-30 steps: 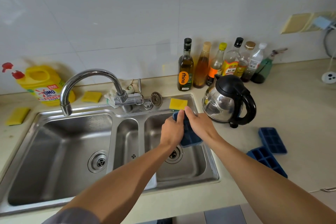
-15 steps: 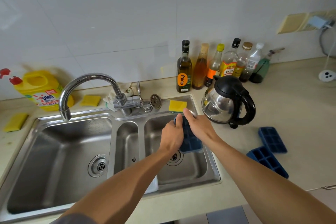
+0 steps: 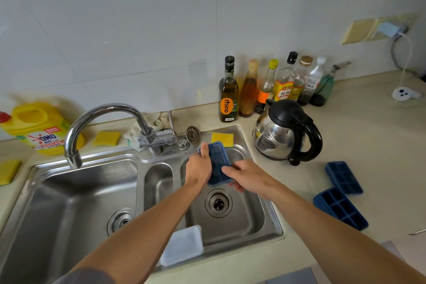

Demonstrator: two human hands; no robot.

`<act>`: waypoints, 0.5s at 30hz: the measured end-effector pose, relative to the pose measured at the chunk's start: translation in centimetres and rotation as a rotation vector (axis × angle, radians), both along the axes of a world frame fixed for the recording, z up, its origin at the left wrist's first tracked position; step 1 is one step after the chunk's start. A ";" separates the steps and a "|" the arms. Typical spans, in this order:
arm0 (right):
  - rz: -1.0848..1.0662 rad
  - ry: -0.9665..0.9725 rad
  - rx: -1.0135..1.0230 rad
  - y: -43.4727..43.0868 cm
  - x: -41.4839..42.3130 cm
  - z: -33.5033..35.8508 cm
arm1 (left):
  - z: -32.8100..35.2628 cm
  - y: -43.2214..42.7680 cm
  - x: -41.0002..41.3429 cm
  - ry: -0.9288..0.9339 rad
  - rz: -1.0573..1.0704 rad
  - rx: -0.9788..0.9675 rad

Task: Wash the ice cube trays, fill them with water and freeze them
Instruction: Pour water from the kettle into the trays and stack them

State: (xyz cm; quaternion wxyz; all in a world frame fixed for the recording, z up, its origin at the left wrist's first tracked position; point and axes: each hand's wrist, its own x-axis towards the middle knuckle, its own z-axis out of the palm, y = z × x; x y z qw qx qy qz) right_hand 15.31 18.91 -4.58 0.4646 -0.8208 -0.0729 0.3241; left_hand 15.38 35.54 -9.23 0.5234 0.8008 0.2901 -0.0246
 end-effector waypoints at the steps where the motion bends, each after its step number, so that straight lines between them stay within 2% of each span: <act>1: 0.005 0.005 -0.010 0.2 0.1 -0.2 | -0.2 0.3 0.0 0.014 -0.011 -0.009; 6: -0.009 0.046 -0.018 1.5 0.4 -1.5 | -0.9 1.6 0.6 0.103 -0.083 -0.035; 15: 0.007 -0.004 -0.063 1.9 0.6 -1.3 | -1.3 1.7 0.9 0.061 -0.083 -0.028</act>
